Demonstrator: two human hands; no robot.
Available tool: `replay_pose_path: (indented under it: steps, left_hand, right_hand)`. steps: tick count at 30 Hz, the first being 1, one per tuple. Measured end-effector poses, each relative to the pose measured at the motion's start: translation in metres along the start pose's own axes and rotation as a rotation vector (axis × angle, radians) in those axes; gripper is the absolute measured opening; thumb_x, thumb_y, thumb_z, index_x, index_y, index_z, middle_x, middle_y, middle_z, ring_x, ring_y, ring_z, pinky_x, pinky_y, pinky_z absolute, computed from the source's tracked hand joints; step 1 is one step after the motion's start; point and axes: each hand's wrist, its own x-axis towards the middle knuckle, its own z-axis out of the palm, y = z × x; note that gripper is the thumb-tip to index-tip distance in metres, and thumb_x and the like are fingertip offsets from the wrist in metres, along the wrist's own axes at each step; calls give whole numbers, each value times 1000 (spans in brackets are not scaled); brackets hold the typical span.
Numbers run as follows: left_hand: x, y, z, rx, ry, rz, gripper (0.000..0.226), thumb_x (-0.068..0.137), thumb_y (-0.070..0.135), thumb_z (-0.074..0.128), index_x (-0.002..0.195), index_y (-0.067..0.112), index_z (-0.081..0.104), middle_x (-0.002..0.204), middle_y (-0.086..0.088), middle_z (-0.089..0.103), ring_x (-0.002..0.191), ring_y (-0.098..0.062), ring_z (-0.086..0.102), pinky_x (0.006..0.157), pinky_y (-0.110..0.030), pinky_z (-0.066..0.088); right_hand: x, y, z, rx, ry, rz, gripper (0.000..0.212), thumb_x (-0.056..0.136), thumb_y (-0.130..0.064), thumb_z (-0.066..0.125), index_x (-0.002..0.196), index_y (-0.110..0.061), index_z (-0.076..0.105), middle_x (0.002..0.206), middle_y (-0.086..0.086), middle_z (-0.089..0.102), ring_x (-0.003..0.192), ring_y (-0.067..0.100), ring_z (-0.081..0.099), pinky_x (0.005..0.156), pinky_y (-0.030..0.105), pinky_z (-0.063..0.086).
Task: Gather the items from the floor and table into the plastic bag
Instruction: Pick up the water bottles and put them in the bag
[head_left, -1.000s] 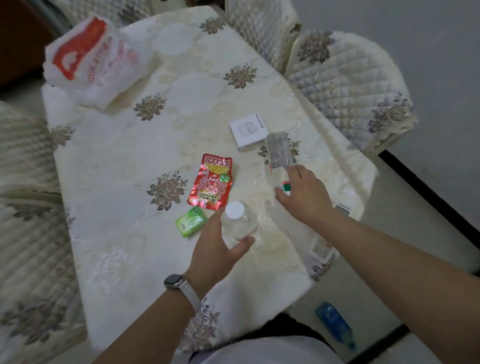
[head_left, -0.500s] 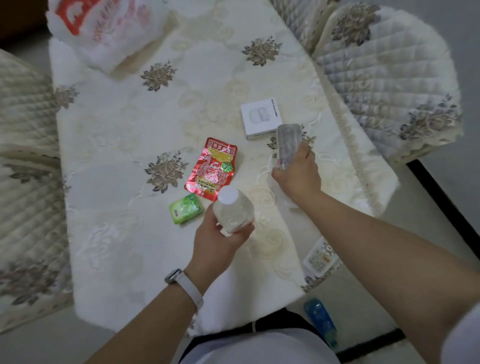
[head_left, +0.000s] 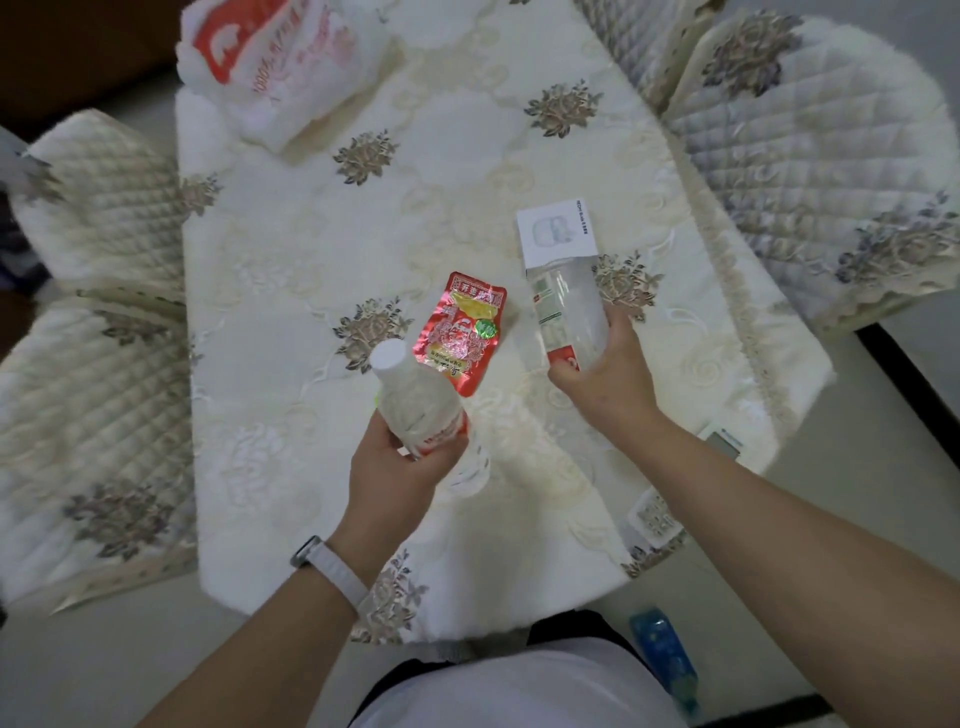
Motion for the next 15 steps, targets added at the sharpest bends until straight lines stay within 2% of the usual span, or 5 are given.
replay_pose_path:
  steps: [2, 5, 8, 12, 15]
  left_hand:
    - [-1, -3, -15, -13, 9, -2, 55, 71, 22, 88, 118, 30, 61, 107, 12, 71, 95, -3, 67, 80, -26, 55]
    - [-6, -13, -40, -33, 10, 0, 55, 72, 21, 87, 120, 28, 61, 109, 9, 71, 99, -7, 67, 83, -31, 56]
    - [-19, -27, -78, -88, 32, -2, 56, 72, 19, 87, 121, 24, 62, 111, 5, 71, 101, -10, 68, 83, -31, 56]
    - [-41, -56, -139, -151, 91, 4, 54, 72, 14, 86, 119, 22, 62, 107, 8, 72, 95, -3, 68, 73, -18, 56]
    - [-56, -84, -194, -231, 127, -5, 54, 70, 13, 87, 119, 21, 64, 107, 9, 73, 96, -4, 69, 76, -19, 57]
  right_hand:
    - [-18, -14, 9, 56, -39, -31, 67, 71, -32, 76, 130, -26, 43, 109, -4, 55, 85, 11, 60, 63, 21, 44]
    - [-43, -35, 28, 118, -100, -82, 60, 73, -34, 78, 122, -33, 44, 111, -9, 56, 93, 8, 60, 74, 24, 49]
    - [-71, -59, 58, 150, -158, -119, 70, 70, -35, 80, 130, -28, 45, 116, -7, 55, 99, 8, 59, 81, 24, 50]
    - [-114, -100, 105, 193, -222, -173, 67, 70, -20, 82, 124, -32, 43, 115, 0, 57, 96, 12, 61, 74, 19, 51]
    - [-156, -134, 146, 211, -285, -227, 68, 70, -17, 83, 124, -24, 41, 117, 1, 53, 99, 11, 59, 70, 10, 50]
